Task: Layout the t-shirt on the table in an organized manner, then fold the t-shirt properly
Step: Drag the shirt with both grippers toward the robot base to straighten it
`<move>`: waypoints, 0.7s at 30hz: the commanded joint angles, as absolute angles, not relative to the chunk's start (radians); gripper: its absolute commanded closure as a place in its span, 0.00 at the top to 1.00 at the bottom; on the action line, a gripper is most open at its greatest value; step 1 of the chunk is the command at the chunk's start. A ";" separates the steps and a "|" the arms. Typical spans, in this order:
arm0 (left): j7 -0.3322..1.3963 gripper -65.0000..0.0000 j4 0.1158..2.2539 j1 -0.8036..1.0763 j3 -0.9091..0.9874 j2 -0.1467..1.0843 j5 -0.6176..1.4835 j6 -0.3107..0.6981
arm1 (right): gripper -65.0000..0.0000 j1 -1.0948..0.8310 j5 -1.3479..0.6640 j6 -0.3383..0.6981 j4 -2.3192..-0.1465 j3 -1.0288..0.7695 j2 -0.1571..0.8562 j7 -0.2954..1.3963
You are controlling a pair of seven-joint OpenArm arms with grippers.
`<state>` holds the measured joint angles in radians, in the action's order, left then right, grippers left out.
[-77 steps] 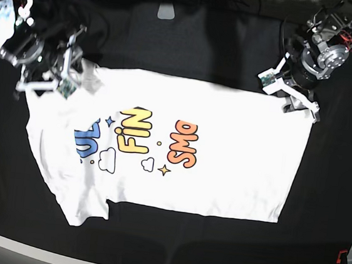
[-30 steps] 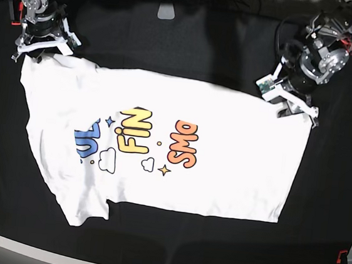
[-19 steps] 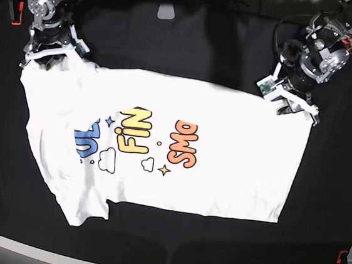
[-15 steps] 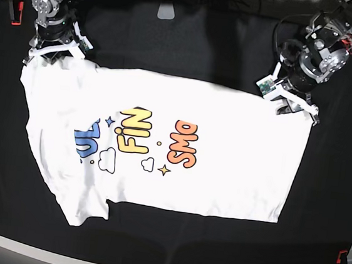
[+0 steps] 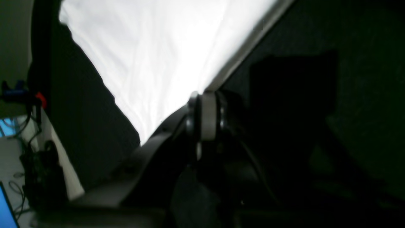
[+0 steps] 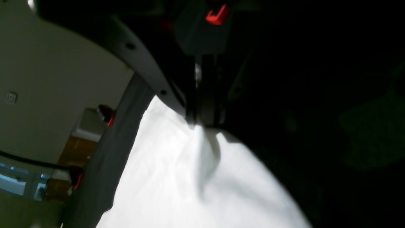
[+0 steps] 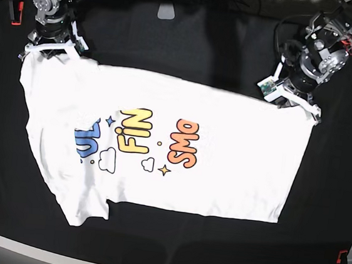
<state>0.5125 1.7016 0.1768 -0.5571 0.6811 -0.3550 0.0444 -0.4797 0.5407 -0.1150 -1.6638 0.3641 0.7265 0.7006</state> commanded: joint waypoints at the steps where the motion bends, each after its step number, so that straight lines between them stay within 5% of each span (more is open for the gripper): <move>1: 0.525 0.00 1.716 0.177 -0.552 0.693 -0.365 0.026 | 0.00 -0.480 0.537 -0.117 -1.675 0.356 0.745 0.708; 15: 0.602 0.00 1.831 0.356 -0.552 0.694 -0.476 0.022 | 0.00 -0.683 0.516 -0.141 -1.813 0.356 0.881 0.743; 21: 0.633 0.00 1.870 0.422 -0.552 0.693 -0.561 -0.057 | 0.00 -0.738 0.520 -0.161 -1.850 0.353 0.942 0.776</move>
<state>0.6296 1.8519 0.4229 -0.5571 0.6811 -0.5468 -0.0341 -0.7349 0.5037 -0.1474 -1.8370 0.3622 0.9234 0.7624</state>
